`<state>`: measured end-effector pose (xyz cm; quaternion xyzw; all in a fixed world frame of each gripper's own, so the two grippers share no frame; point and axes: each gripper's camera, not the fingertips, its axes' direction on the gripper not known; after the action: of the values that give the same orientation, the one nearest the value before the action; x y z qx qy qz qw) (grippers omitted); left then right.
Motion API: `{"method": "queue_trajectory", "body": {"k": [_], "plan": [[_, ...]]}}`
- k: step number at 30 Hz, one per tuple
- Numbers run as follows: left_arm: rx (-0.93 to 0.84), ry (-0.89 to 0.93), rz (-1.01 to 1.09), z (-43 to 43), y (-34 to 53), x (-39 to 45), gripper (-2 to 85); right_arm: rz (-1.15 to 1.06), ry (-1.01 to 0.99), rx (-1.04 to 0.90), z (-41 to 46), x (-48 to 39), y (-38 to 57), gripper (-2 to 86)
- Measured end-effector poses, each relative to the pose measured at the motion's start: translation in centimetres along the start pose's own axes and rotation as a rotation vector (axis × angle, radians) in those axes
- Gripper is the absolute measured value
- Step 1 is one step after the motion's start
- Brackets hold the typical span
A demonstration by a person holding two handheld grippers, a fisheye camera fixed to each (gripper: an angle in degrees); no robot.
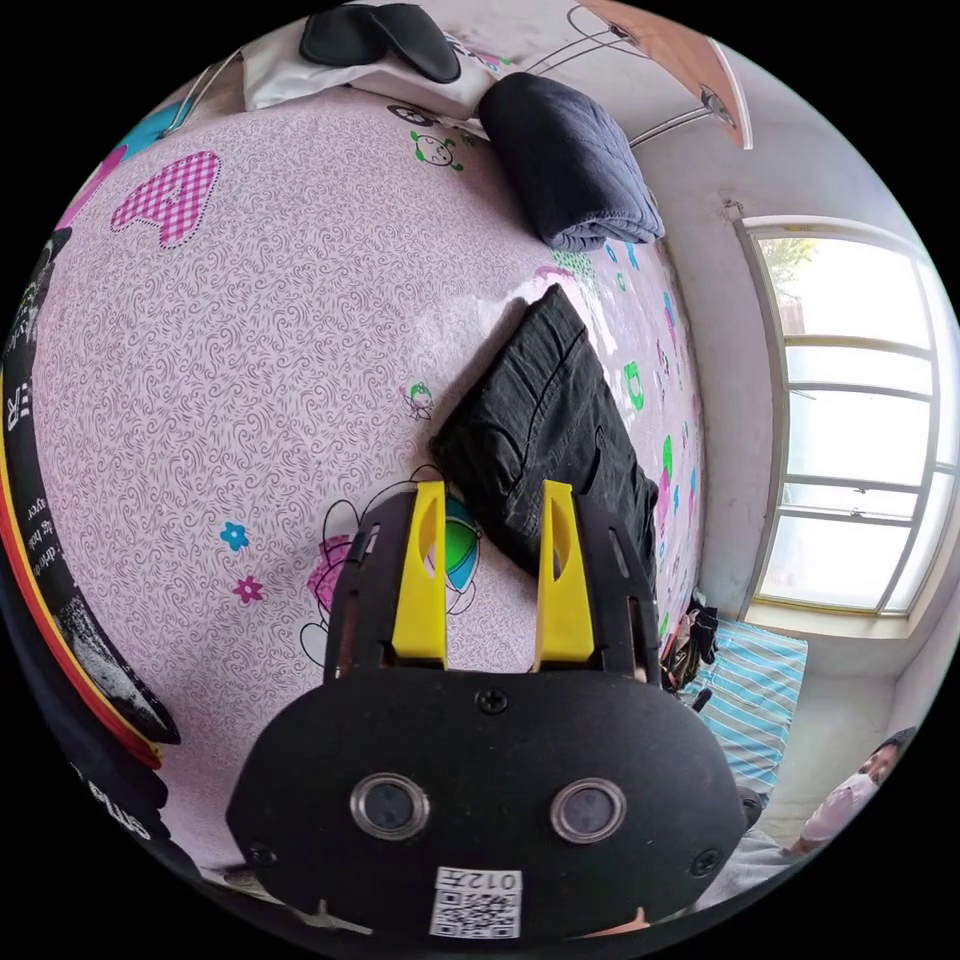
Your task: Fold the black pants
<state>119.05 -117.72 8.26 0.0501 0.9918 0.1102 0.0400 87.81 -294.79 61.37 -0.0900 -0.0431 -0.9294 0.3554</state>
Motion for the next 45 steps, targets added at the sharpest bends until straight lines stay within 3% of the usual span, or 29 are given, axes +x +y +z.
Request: {"method": "queue_trajectory", "body": {"k": [10,14,20,28,32,36,40,43,45], "plan": [[0.035,-0.062,0.020,0.0,2.0,2.4,6.9,0.084,0.000,-0.085,6.0,8.1,2.5,-0.8],[0.027,-0.278,0.139,-1.1,2.8,5.9,6.6,0.103,-0.049,-0.171,7.3,11.4,2.9,-0.8],[0.017,-0.421,0.117,-4.0,3.9,4.7,6.1,-0.060,-0.060,-0.273,9.3,13.0,4.1,-0.8],[0.114,-0.297,0.067,-7.0,8.1,6.4,4.2,-0.102,-0.002,-0.281,10.2,20.8,5.1,-0.9],[0.269,-0.374,0.309,-9.2,11.3,14.1,2.5,-0.143,0.047,-0.270,10.3,24.9,5.5,-0.9],[0.365,-0.424,0.619,-6.7,13.5,25.7,1.3,-0.194,0.113,-0.289,10.3,28.2,5.4,-0.9],[0.384,-0.302,0.679,-2.1,13.8,31.8,1.0,-0.186,0.140,-0.268,9.6,33.1,5.7,-0.9],[0.217,-0.284,0.671,4.7,12.8,33.5,0.9,-0.172,0.140,-0.222,8.6,37.0,6.2,-0.9],[0.097,-0.400,0.693,9.6,12.6,33.8,0.7,-0.186,0.137,-0.204,7.9,39.3,6.4,-0.9]]}}
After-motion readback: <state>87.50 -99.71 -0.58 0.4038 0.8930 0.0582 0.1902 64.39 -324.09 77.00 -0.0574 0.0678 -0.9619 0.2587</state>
